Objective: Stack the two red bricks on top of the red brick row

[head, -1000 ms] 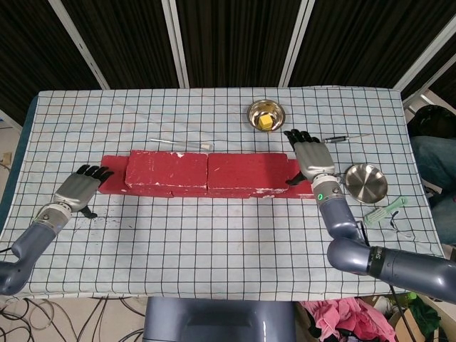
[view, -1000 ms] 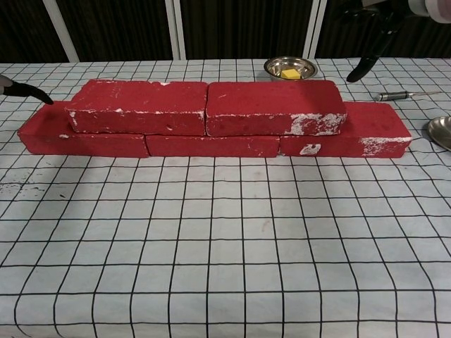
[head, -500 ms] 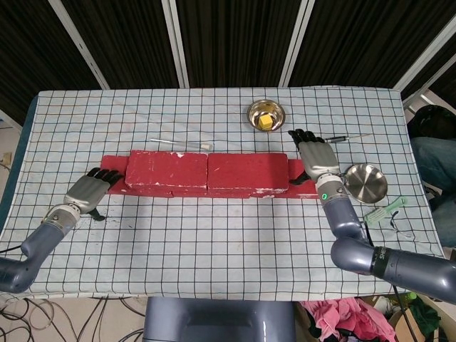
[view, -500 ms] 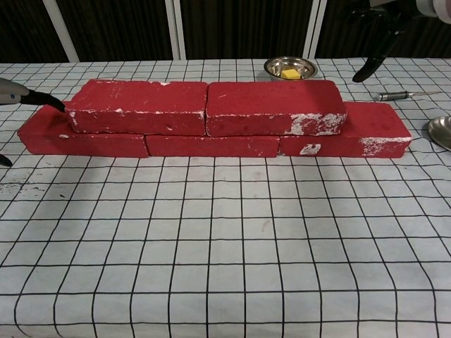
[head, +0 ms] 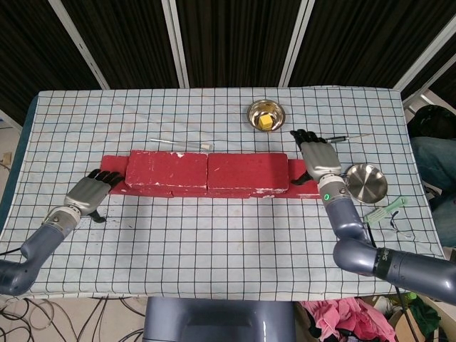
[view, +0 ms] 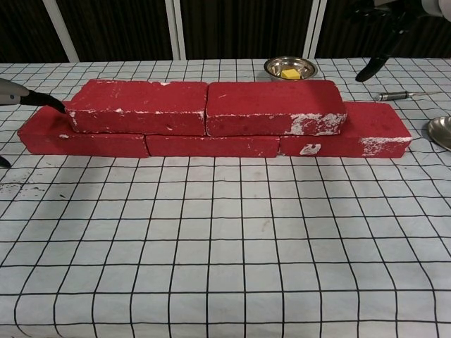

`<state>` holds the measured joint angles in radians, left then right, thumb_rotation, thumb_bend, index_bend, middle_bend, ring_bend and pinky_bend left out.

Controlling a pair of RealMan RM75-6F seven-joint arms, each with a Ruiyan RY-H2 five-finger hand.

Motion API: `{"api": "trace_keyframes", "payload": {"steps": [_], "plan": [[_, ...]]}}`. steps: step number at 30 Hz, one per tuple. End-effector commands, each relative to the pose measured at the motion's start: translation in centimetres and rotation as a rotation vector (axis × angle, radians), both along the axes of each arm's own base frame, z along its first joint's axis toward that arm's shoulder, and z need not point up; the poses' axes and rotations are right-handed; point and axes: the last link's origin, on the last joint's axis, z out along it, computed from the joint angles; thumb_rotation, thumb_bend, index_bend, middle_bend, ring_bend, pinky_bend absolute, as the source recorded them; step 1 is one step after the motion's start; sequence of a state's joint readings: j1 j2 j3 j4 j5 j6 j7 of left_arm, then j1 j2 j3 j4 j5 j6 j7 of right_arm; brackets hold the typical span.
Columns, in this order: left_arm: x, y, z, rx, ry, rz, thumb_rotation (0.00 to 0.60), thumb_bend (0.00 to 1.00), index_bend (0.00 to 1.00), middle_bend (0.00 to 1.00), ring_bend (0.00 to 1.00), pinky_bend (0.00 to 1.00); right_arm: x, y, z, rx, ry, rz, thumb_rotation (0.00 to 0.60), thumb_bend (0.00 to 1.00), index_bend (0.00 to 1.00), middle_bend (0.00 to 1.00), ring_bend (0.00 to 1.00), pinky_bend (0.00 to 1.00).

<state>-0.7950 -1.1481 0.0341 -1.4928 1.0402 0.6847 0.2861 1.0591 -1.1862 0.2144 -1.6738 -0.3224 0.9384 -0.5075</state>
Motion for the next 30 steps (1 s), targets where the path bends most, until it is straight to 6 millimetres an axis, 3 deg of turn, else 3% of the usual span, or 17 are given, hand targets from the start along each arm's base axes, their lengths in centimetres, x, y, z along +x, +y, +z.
{"api": "trace_keyframes", "payload": {"steps": [1, 22, 30], "plan": [[0.1, 0.0, 0.0, -0.001, 0.000, -0.002, 0.600, 0.03, 0.07, 0.03, 0.00, 0.03, -0.1, 0.0, 0.1, -0.001, 0.001, -0.001, 0.600, 0.00, 0.00, 0.01, 0.00, 0.14], [0.7, -0.5, -0.5, -0.020, -0.005, -0.014, 0.600, 0.03, 0.07, 0.03, 0.00, 0.03, -0.6, 0.5, 0.5, 0.001, -0.007, -0.011, 0.600, 0.00, 0.00, 0.01, 0.00, 0.14], [0.6, -1.0, 0.6, 0.000, 0.008, -0.007, 0.600, 0.06, 0.11, 0.03, 0.00, 0.03, -0.6, 0.5, 0.4, 0.005, -0.015, -0.010, 0.600, 0.00, 0.00, 0.01, 0.00, 0.14]]}}
